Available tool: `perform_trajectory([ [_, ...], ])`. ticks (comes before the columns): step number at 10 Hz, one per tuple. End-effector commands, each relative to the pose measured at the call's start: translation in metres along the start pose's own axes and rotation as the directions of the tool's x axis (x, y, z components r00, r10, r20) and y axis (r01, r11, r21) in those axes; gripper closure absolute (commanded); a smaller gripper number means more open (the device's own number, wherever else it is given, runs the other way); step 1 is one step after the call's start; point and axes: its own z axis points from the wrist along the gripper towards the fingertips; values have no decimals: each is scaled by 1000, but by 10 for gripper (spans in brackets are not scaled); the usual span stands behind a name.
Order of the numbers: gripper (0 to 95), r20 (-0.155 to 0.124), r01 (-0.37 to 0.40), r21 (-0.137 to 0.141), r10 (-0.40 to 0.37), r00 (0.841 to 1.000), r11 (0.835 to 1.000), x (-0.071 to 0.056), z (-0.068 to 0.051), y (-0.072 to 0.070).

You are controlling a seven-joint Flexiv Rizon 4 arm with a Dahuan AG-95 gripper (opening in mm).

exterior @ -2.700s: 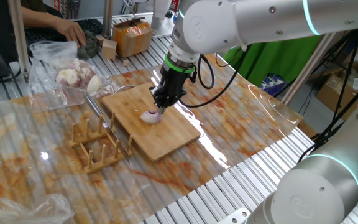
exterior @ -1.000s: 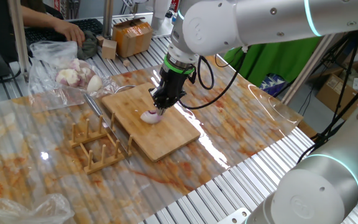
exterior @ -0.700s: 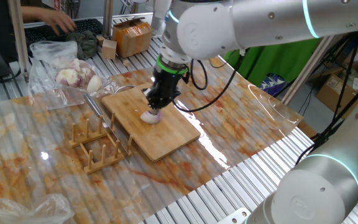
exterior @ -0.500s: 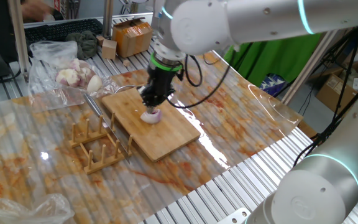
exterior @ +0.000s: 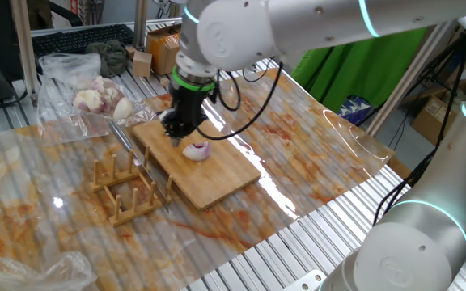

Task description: Chop the onions

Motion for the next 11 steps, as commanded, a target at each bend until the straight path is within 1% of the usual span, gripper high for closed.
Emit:
perform_trajectory([
  [1, 950, -5, -3, 1, 3, 1000, 1000, -3, 3, 5],
  [2, 950, -5, -6, 14, 6, 1000, 1000, -3, 5, 13],
  [6, 950, -12, -35, 19, 35, 999, 999, -8, 8, 34],
  [7, 950, -11, -35, 24, 35, 999, 999, -7, 9, 35],
  [9, 950, -13, -33, 24, 33, 999, 999, -12, 11, 35],
  [11, 950, -14, -35, 25, 35, 999, 999, -12, 11, 35],
])
